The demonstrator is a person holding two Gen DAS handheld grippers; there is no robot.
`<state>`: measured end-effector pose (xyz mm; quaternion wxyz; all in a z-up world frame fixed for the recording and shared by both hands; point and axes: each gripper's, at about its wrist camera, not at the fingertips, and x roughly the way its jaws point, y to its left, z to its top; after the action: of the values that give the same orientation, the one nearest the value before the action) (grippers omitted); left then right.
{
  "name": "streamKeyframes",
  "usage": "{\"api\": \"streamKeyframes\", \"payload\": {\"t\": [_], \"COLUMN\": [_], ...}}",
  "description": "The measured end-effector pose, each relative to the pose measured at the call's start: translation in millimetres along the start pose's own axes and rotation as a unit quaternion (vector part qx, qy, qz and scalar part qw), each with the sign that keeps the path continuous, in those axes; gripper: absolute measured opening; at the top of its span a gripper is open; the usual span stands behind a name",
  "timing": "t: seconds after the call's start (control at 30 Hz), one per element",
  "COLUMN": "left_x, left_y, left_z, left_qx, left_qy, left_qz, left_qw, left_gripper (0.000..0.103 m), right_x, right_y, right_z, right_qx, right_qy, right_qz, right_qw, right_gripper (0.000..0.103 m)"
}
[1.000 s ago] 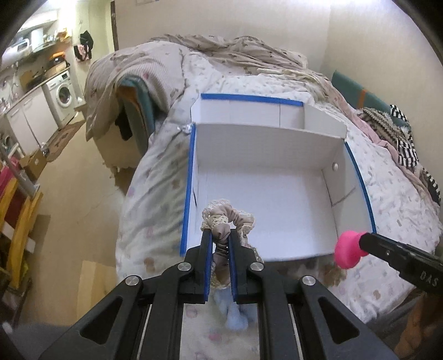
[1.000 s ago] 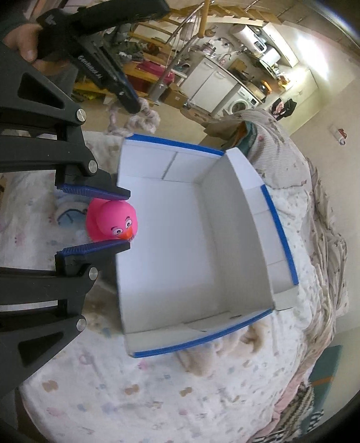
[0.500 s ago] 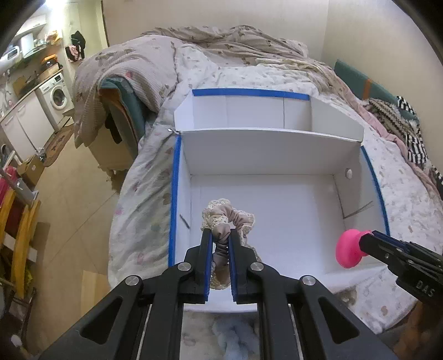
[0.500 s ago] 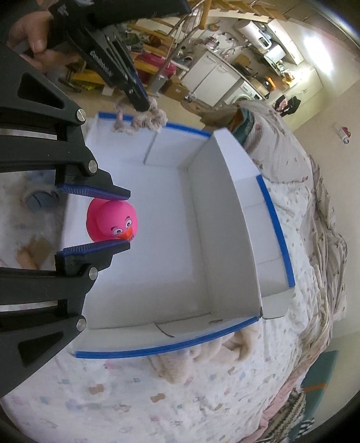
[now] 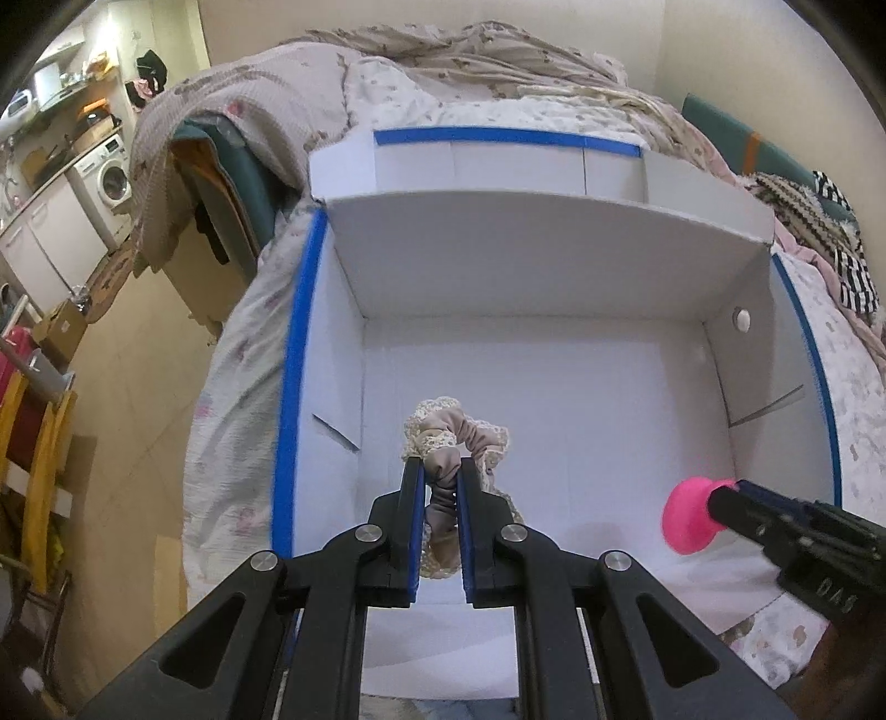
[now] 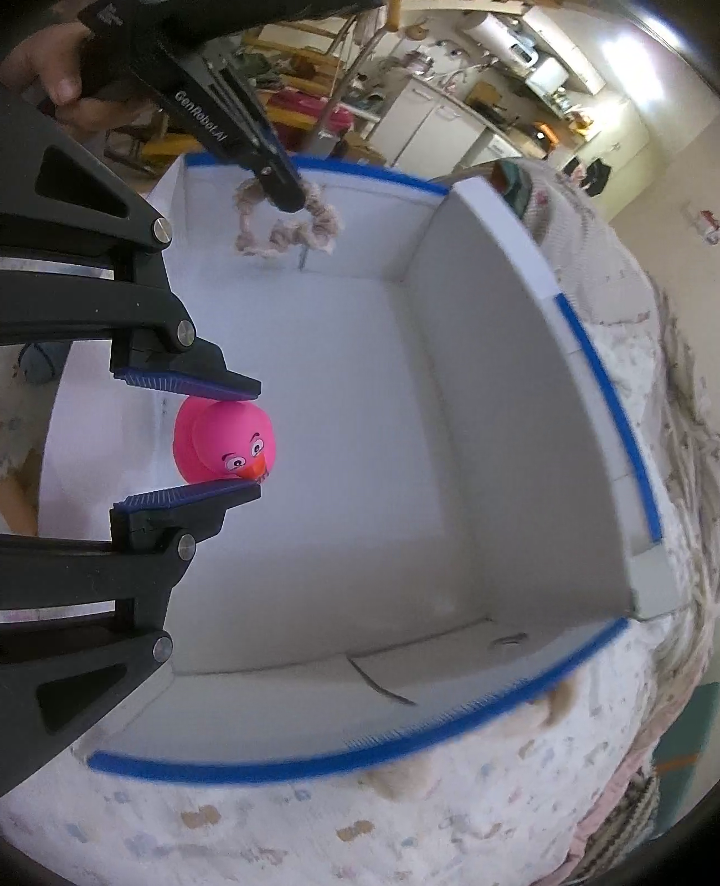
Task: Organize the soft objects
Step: 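Carry the pink toy and the lace scrunchie up over the open box, then open the right gripper to drop the pink toy while the left releases the scrunchie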
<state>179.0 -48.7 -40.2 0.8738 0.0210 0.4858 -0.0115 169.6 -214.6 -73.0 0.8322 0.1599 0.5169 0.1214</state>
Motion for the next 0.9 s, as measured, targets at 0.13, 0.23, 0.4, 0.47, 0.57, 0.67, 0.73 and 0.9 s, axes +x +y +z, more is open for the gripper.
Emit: {"api": "streamKeyframes", "payload": {"t": [0.13, 0.23, 0.4, 0.47, 0.57, 0.67, 0.73, 0.9], "left_x": [13, 21, 29, 26, 25, 25, 25, 21], "left_y": [-6, -11, -10, -10, -13, -14, -15, -12], "left_z": [-5, -6, -6, -5, -7, -9, -10, -9], "left_qx": [0.011, 0.021, 0.010, 0.009, 0.016, 0.022, 0.026, 0.017], "left_qy": [0.019, 0.030, 0.048, 0.040, 0.039, 0.043, 0.042, 0.035], "left_qz": [-0.006, 0.002, -0.010, -0.010, -0.009, -0.008, -0.004, -0.001], "left_qw": [0.9997, 0.9993, 0.9987, 0.9991, 0.9991, 0.9988, 0.9988, 0.9992], "left_gripper": [0.010, 0.010, 0.010, 0.011, 0.011, 0.013, 0.014, 0.027], "right_x": [15, 23, 31, 30, 30, 29, 30, 26], "right_y": [6, 9, 12, 12, 12, 12, 11, 6], "right_z": [-6, -12, -17, -17, -17, -17, -13, -11], "right_qx": [-0.023, -0.037, -0.053, -0.051, -0.050, -0.048, -0.044, -0.030], "right_qy": [0.021, 0.035, 0.050, 0.049, 0.048, 0.047, 0.045, 0.041], "right_qz": [-0.018, -0.041, -0.062, -0.060, -0.060, -0.063, -0.062, -0.049], "right_qw": [0.999, 0.998, 0.995, 0.996, 0.996, 0.996, 0.996, 0.997], "right_gripper": [0.031, 0.031, 0.031, 0.031, 0.031, 0.031, 0.031, 0.033]}}
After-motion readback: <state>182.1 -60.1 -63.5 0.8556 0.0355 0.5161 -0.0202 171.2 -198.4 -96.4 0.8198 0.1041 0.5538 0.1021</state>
